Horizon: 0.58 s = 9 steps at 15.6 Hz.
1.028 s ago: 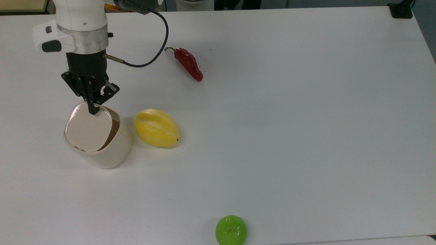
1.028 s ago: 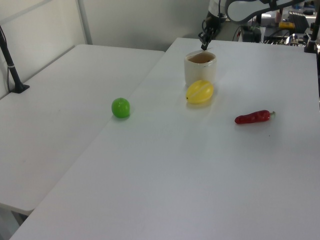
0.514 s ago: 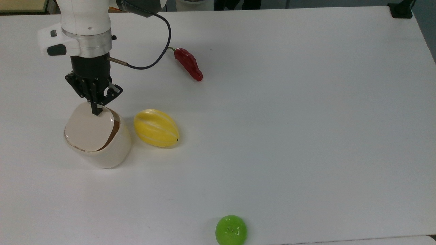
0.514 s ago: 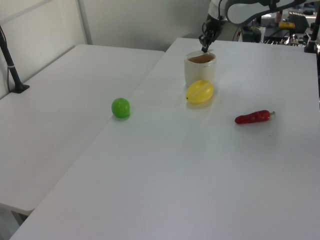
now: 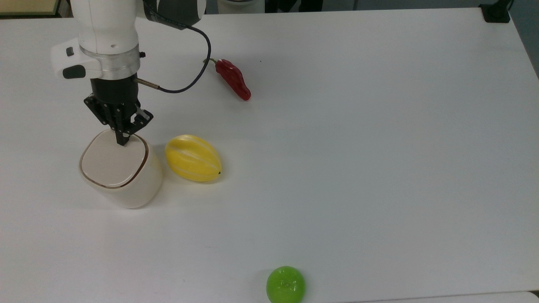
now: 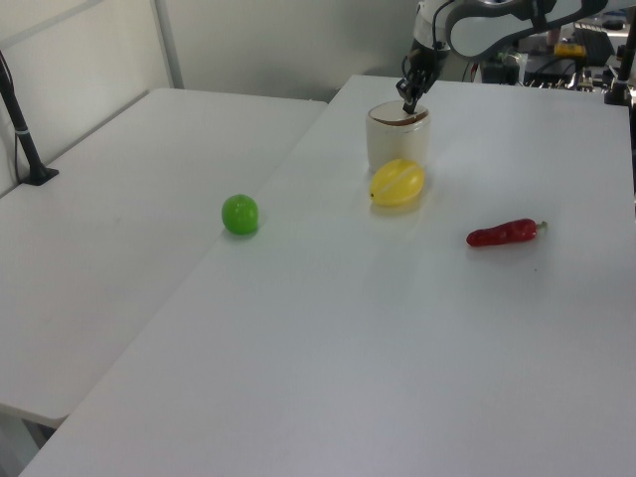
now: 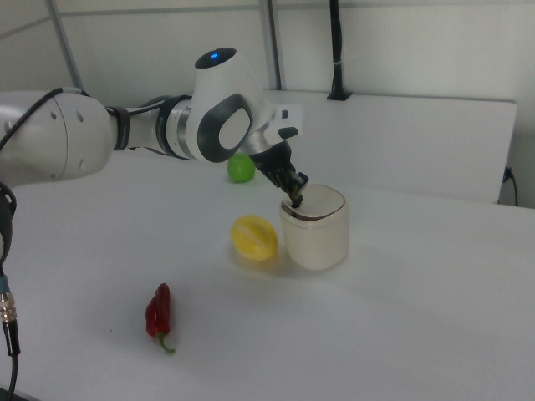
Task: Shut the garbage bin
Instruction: 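Press the lid down onto the bin rim with the gripper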
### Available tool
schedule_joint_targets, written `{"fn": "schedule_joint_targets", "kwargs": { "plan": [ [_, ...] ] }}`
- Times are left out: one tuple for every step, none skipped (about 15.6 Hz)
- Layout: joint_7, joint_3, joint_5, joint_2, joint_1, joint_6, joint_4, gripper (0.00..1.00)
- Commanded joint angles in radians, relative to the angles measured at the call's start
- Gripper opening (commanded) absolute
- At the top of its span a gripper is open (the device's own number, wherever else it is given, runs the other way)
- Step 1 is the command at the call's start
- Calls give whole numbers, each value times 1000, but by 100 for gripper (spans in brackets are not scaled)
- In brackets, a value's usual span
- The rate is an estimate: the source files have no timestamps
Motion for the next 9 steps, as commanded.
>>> {"fn": "schedule_joint_targets", "kwargs": {
  "plan": [
    [16,-10,-22,2,9,-13,-11,0],
    [16,-10,-22,9,11,-10,-11,0],
    [16,-10,-24,14,11,-7,-11,0],
    [16,-10,-24,17,11,-5,-11,0],
    [16,-10,-24,20,11,-5,-11,0],
    [16,-10,-24,23,12,-5,-11,0],
    [16,-10,-24,23,12,-5,-12,0],
    [16,-10,-24,26,12,-5,-11,0],
    [16,-10,-24,28,12,-5,-11,0]
  ]
}}
